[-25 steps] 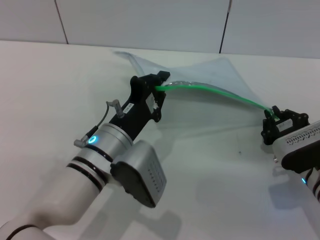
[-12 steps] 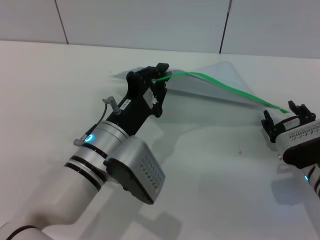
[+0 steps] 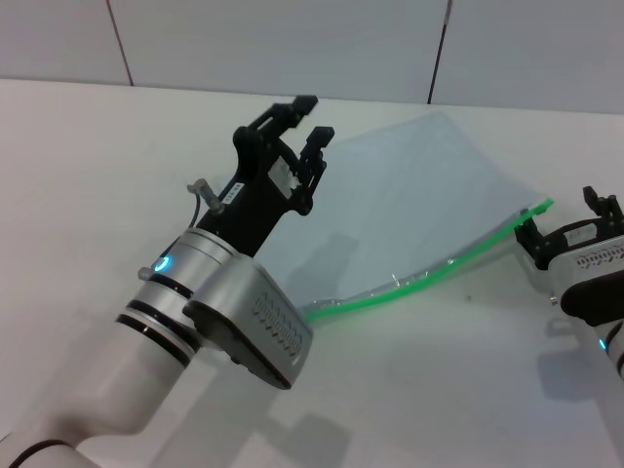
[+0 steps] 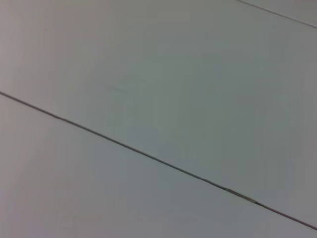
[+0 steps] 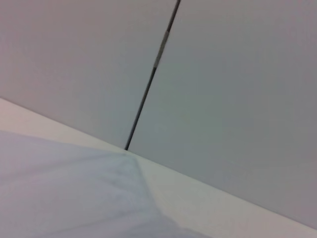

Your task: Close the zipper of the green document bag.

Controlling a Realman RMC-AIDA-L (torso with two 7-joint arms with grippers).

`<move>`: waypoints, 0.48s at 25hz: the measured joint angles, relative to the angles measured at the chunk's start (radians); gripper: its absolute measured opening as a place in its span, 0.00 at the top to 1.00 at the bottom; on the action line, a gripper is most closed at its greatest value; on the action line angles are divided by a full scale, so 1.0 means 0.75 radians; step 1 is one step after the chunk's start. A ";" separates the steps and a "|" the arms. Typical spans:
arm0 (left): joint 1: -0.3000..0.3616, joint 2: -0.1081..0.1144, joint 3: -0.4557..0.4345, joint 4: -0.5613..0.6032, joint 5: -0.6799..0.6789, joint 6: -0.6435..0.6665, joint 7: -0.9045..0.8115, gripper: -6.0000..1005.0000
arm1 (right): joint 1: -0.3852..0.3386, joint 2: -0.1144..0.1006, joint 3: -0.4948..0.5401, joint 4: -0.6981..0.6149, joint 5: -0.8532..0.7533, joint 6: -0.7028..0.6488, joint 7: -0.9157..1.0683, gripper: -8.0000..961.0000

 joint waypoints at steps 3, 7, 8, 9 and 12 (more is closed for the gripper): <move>0.001 -0.003 0.000 -0.012 0.000 -0.035 -0.027 0.67 | -0.002 0.000 -0.001 -0.009 0.026 0.029 0.000 0.16; 0.003 -0.005 -0.002 -0.032 -0.005 -0.059 -0.038 0.59 | -0.011 0.000 -0.001 -0.047 0.054 0.112 0.001 0.13; 0.004 -0.007 -0.005 -0.043 -0.008 -0.062 -0.039 0.54 | -0.011 0.000 -0.001 -0.047 0.054 0.112 0.001 0.12; 0.004 -0.009 -0.009 -0.054 -0.011 -0.069 -0.041 0.49 | -0.012 0.000 -0.001 -0.054 0.063 0.129 0.005 0.11; 0.005 -0.011 -0.014 -0.076 -0.025 -0.100 -0.073 0.38 | -0.018 0.000 -0.001 -0.091 0.087 0.197 0.013 0.10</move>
